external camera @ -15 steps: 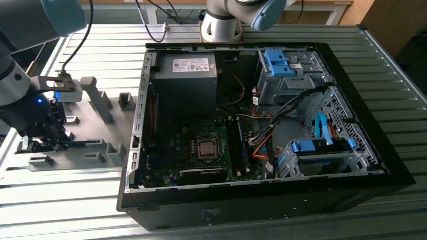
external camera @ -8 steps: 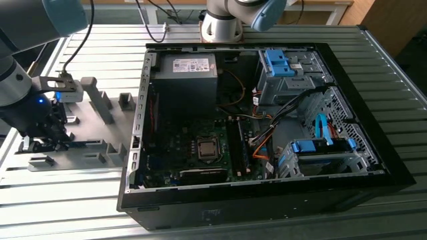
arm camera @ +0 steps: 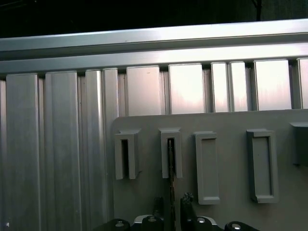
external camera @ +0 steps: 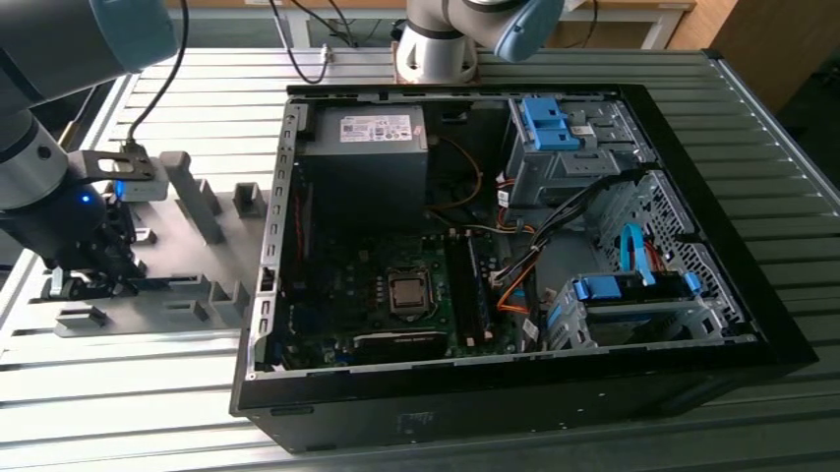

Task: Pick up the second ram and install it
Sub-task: 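Pick up the second ram and move it above second insertion slot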

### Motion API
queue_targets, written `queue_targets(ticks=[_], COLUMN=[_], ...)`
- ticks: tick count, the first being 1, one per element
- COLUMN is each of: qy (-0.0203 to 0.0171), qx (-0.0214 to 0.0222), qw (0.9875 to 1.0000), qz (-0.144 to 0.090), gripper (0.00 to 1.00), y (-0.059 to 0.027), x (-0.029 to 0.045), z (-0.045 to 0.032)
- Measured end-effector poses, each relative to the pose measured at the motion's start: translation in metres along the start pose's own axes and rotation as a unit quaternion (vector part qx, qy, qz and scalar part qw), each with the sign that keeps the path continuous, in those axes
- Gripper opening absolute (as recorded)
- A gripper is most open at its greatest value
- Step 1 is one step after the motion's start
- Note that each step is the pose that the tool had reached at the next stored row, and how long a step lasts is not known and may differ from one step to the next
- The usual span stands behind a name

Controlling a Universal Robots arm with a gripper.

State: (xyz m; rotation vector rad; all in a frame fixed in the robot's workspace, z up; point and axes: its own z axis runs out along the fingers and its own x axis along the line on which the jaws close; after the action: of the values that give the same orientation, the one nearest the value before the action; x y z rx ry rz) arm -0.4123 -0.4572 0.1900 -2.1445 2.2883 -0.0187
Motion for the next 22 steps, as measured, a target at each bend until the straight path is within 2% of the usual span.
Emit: queue_targets(ticks=[2, 3, 9, 11, 12, 19, 22], qy=[0.0000, 0.0000, 0.0000, 0.0000, 0.0000, 0.0000, -0.0001], qx=[0.0000, 0.0000, 0.0000, 0.0000, 0.0000, 0.0000, 0.0001], qw=[1.0000, 1.0000, 1.0000, 1.0000, 1.0000, 1.0000, 1.0000], qz=[0.000, 0.000, 0.000, 0.000, 0.000, 0.000, -0.010], gripper=[0.27, 0.20, 0.20, 0.18, 0.14, 0.14, 0.14], y=[0.0000, 0.0000, 0.0000, 0.0000, 0.0000, 0.0000, 0.0000], x=[0.0000, 0.0000, 0.0000, 0.0000, 0.0000, 0.0000, 0.0004], z=[0.0000, 0.0000, 0.0000, 0.0001, 0.0001, 0.0002, 0.0002])
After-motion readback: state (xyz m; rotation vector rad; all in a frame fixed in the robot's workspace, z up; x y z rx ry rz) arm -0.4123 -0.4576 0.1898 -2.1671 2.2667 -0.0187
